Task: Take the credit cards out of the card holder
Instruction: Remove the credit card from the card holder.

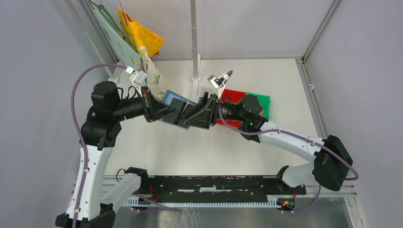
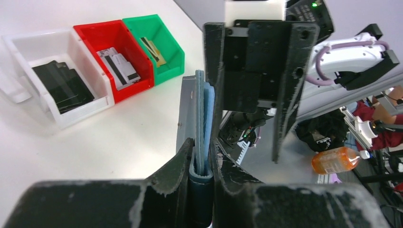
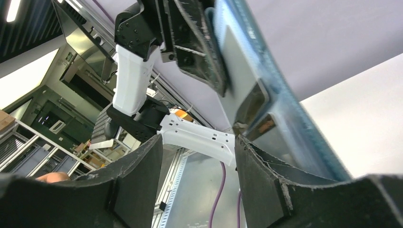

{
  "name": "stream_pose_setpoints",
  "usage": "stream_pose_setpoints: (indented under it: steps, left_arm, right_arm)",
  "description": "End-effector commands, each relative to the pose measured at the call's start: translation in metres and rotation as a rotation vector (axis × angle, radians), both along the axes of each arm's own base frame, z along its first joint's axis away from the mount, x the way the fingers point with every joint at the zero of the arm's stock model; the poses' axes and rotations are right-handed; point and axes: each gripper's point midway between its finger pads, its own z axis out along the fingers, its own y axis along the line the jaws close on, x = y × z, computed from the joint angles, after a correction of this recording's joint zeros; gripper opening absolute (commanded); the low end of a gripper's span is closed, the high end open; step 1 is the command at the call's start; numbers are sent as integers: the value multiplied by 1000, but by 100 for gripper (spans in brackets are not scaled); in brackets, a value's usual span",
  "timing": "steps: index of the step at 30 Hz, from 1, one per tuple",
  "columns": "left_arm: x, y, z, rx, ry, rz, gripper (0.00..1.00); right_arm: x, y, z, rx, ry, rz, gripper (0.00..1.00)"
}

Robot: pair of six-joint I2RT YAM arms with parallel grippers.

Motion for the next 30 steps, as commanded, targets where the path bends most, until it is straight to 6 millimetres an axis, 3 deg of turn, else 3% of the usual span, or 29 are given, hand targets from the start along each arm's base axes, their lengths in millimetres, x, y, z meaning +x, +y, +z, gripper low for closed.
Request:
stream_pose_setpoints:
  steps: [1, 8, 19, 24, 30]
  left_arm:
    - [-12, -9, 27, -83, -36, -78, 2]
    - [-27, -15, 32, -120, -7, -177, 2]
    - [-30, -15, 30, -126, -2, -193, 2]
    - [-31, -15, 30, -127, -2, -194, 2]
    - [-34, -15, 34, -135, -8, -194, 2]
  right_arm:
    - [-1, 2, 14, 61, -27, 0, 62]
    - [3, 5, 11, 61, -13, -3, 61]
    - [-9, 2, 34, 191, -8, 59, 57]
    - [-18, -5, 43, 256, -13, 82, 46]
    - [-17, -9, 40, 265, -8, 58, 31]
